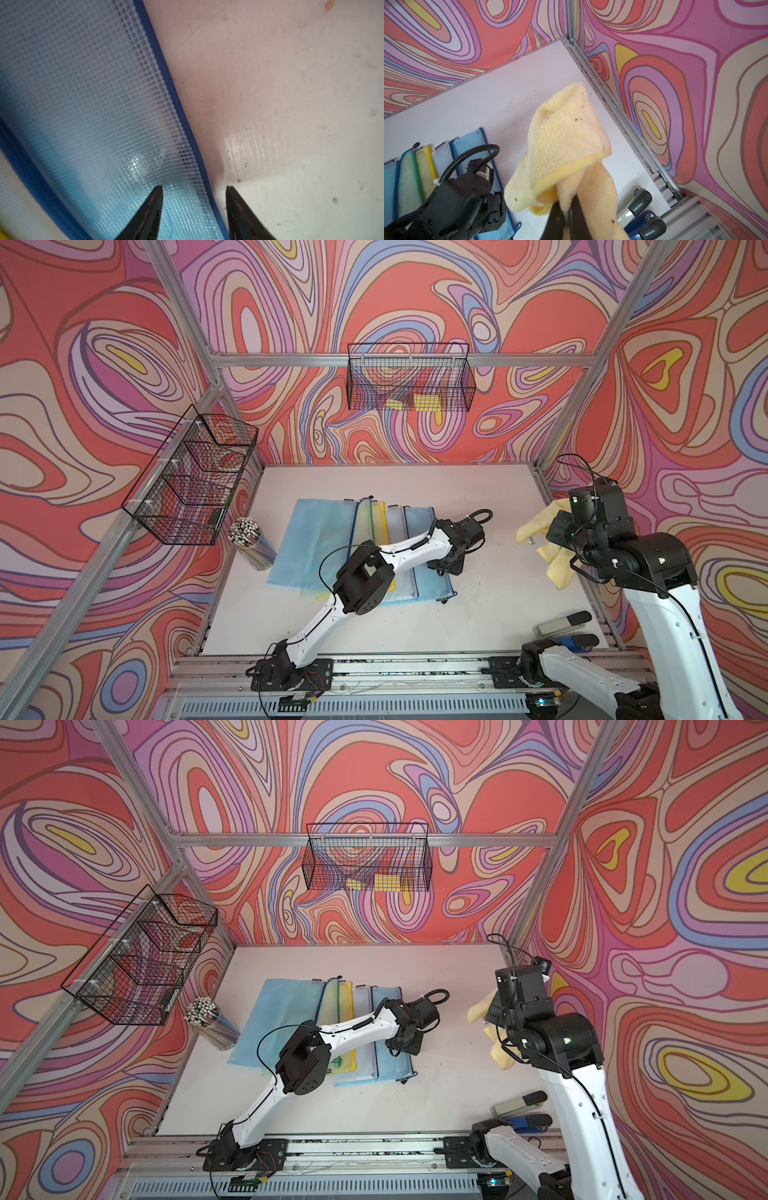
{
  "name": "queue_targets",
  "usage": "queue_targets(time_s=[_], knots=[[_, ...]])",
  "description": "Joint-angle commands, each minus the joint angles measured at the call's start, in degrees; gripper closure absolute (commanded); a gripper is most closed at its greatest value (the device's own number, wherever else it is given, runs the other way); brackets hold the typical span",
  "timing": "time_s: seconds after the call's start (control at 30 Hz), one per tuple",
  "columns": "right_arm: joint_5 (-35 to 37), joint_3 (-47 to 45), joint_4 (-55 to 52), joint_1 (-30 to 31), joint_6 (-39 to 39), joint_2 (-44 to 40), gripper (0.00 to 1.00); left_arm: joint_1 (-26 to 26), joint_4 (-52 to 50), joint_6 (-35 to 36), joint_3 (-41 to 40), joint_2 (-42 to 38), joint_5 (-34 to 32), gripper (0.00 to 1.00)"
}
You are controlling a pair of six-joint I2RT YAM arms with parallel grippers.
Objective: Wipe the document bag
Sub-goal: Adjust the document bag at the center of the board.
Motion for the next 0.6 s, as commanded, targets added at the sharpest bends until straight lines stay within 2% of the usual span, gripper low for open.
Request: queue_targets(time_s=[0.0, 0.13, 0.17, 0.4, 0.57], knots=[[1.21, 1.3, -1.09, -0.09, 0.47, -0.97, 1.0, -0.08, -2.5, -1.14, 1.38, 2.09, 0.12, 0.64], [1.19, 1.38, -1.18, -0.07, 0.56, -1.48, 1.0, -0.07, -3.23, -1.23, 1.28, 2.7, 0.1, 0.97], [1.17, 1.4, -1.25, -0.06, 0.6, -1.51, 1.0, -0.12, -3.12, -1.25, 1.28, 2.76, 0.37, 1.0], [1.25, 1.99, -1.36, -0.07, 0.53, -1.43, 1.0, -0.85, 0.63, 1.19, 1.01, -1.39, 1.5, 1.0], [4.59, 1.84, -1.81, -0.07, 2.11, -1.97, 1.0, -1.13, 11.18, 5.56, -2.39, -12.31, 8.58, 1.0]])
